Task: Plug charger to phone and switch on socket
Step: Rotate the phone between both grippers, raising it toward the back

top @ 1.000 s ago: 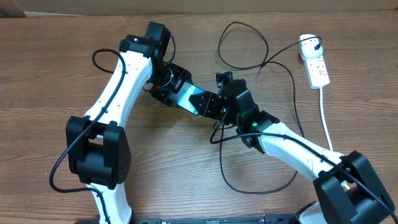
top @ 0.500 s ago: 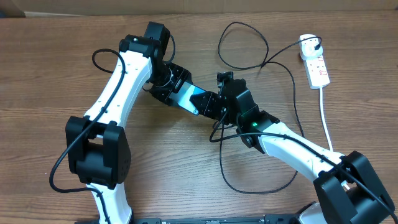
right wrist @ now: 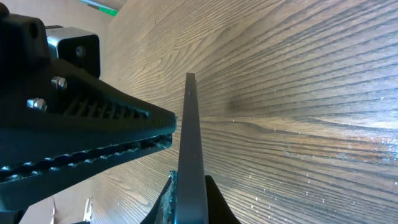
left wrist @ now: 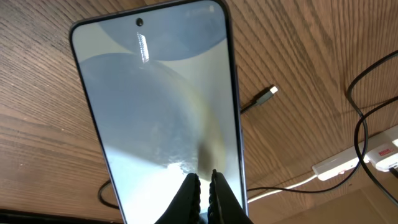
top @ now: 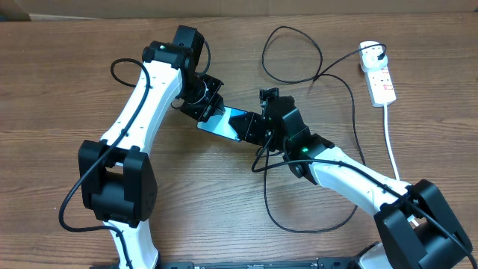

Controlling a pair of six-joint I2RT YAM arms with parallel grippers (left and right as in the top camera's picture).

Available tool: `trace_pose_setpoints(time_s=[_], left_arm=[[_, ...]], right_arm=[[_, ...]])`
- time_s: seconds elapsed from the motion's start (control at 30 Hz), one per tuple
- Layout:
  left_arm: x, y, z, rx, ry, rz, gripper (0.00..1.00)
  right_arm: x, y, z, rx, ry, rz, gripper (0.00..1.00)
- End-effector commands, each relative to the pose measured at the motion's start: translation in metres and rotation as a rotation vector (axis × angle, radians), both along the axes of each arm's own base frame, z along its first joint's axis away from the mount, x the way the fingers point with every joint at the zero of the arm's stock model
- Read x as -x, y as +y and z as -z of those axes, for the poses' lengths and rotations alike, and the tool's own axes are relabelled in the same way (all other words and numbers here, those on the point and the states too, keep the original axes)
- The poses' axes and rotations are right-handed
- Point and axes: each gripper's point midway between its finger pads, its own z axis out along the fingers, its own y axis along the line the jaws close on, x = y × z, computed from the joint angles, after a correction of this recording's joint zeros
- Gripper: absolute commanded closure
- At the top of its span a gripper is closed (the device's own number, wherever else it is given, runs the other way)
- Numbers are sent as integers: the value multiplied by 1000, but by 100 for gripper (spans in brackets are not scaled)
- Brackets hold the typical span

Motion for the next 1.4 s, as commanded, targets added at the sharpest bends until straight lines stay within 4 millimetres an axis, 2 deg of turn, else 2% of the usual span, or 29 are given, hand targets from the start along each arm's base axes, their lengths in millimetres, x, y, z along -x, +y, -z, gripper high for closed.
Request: trace_pose_setpoints(time_s=[0.0, 0.23, 0.33, 0.4, 0.47, 0.5, 0.63, 0.77, 0.87, 1.13, 1.27, 1.37], left_arm=[[-9, 5, -21, 6, -88, 25, 96], [-28, 11, -25, 11, -231, 157, 92], [-33, 15, -26, 6, -276, 205, 84], [-35, 16, -27, 11, -294, 228, 68], [-35, 12, -30, 47, -325, 286, 39], [-37, 10, -33, 67, -355, 318, 30], [-52, -12, -56, 218, -529, 441, 14], [-62, -31, -89, 398, -702, 528, 6], [-65, -38, -107, 489, -780, 557, 2], [-61, -45, -119, 566, -813, 585, 0], [-57, -51, -133, 648, -845, 611, 1], [-56, -51, -134, 660, -842, 608, 2]], right_arm=[[-10, -8, -11, -26, -25, 9, 96], [-26, -41, -24, -59, -19, 53, 96], [-30, -56, -31, -64, -17, 78, 96], [-31, -64, -40, -66, -39, 75, 96], [-32, -73, -50, -72, -54, 91, 96], [-32, -77, -57, -78, -66, 96, 96], [-30, -93, -88, -115, -119, 117, 96], [-27, -108, -116, -162, -151, 152, 96], [-27, -115, -126, -202, -140, 185, 96], [-37, -120, -141, -293, -126, 271, 96], [-50, -121, -138, -348, -97, 330, 96], [-55, -116, -138, -375, -101, 326, 96]])
